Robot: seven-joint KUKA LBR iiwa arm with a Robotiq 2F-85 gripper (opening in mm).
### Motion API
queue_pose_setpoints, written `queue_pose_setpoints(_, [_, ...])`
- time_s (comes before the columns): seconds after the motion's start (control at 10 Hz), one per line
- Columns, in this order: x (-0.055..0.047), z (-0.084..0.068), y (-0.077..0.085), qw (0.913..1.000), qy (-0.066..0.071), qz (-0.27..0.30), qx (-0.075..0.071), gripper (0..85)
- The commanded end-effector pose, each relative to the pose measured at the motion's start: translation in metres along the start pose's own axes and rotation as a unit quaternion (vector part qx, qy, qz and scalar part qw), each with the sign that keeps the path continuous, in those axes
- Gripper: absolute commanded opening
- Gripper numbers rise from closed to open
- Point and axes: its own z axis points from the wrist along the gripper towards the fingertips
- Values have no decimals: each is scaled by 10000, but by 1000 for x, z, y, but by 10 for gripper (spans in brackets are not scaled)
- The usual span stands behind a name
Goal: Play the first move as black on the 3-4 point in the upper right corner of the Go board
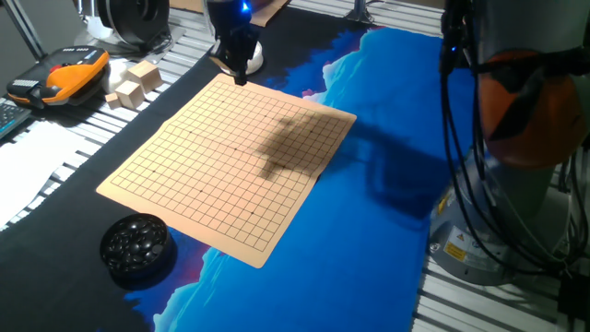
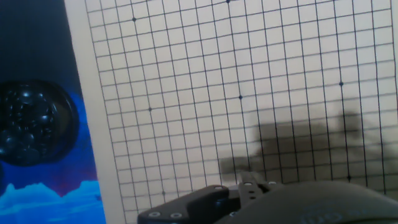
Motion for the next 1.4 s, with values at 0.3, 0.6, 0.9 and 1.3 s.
queue_pose_setpoints(0.3, [-5, 7, 72, 9980, 233, 577, -83, 0])
queue_pose_setpoints(0.6, [7, 33, 133, 9951, 213, 951, -185, 0])
queue_pose_setpoints(0.9, [27, 55, 168, 9925, 167, 1169, -303, 0])
queue_pose_setpoints(1.3, [30, 58, 170, 9953, 239, 936, -93, 0])
